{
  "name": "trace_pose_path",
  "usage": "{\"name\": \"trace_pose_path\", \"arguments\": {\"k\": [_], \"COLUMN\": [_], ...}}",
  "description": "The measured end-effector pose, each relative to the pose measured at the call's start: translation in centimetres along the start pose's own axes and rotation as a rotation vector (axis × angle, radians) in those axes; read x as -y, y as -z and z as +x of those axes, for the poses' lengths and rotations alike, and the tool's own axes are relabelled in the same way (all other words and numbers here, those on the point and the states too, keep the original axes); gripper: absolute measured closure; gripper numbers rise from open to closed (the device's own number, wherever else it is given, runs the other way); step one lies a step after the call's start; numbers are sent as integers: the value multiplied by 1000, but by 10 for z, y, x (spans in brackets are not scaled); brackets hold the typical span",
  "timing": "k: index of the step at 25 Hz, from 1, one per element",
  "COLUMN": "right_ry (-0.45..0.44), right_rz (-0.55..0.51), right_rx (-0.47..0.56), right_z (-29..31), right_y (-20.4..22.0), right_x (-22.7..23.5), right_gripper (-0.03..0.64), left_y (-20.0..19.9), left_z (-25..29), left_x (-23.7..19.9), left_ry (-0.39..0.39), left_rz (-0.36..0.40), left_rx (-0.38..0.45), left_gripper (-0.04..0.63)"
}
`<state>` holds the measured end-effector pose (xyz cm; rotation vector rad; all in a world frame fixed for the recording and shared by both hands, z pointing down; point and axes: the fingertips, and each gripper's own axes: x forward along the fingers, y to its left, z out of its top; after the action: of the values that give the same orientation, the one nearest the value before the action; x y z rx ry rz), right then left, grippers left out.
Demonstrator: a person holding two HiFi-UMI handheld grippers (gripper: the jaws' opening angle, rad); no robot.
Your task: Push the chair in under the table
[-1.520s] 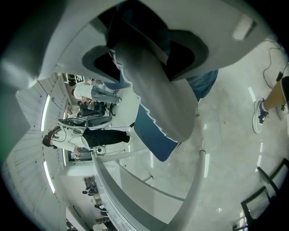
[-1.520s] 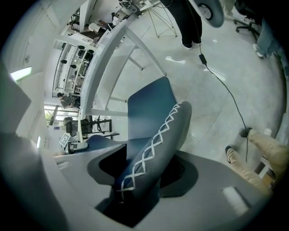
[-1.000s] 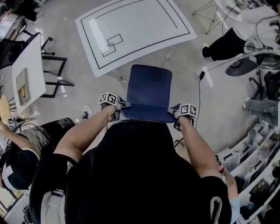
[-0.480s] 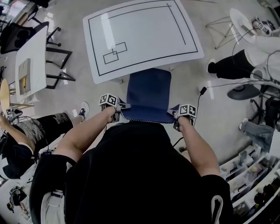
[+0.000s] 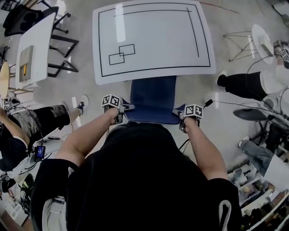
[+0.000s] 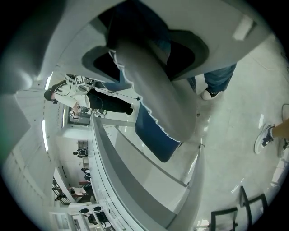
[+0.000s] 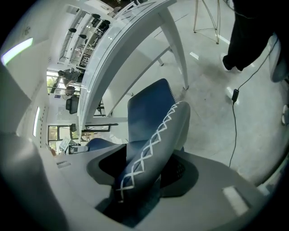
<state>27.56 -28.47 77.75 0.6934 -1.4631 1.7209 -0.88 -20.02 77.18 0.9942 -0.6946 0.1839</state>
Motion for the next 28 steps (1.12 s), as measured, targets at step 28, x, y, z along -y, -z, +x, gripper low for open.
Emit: {"name": "trace_pose_path", "arguments": {"k": [28], "right_ry": [1], "right_rz": [-178], "right_rx": [15], "right_z": [10], "right_y": [-141], "right_x": [-12], "right_gripper": [356], "left_y": [-80], "left_z": [27], "left_x": [20], "left_ry": [70], "left_rz": [-49], "left_rx": [200], "left_gripper": [141]}}
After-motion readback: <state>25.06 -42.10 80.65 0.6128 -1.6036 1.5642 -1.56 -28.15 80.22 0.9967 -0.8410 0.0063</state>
